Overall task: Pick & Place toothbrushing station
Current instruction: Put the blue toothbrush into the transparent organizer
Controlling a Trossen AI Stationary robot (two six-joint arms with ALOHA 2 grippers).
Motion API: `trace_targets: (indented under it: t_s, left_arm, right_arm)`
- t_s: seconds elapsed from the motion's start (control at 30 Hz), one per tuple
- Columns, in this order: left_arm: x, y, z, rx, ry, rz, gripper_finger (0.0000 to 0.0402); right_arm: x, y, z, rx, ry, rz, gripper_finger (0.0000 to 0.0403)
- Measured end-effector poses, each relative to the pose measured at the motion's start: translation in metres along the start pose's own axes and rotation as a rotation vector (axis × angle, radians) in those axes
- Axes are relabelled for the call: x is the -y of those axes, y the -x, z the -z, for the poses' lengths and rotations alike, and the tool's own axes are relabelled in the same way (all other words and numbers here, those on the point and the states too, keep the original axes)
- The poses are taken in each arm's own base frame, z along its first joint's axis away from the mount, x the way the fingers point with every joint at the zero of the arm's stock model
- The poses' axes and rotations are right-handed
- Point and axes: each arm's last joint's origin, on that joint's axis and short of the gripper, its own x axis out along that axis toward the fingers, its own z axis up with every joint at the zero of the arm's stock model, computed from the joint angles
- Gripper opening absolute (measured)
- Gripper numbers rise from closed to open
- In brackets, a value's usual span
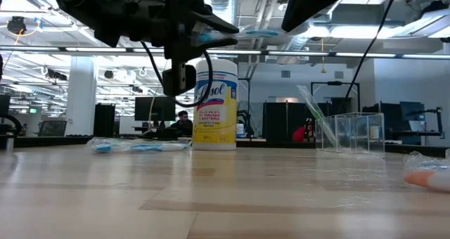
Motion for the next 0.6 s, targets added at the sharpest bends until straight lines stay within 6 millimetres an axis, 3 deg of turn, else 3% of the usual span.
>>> trace_targets:
  t_s: [0.37, 0.6]
  left_arm:
    - [-0.0024, 0.0003, 0.0013, -0.009, -0.018, -0.030, 0.0015]
    - [-0.0035, 0.0004, 0.0011, 0.008, -0.046, -0.053, 0.0015]
  right_arm:
    - [0.0002, -0.0001, -0.0019, 0.018, -0.020, 0.003, 0.0003]
    - [0.0019, 0.0020, -0.0031, 0.040, -0.046, 0.009, 0.0057]
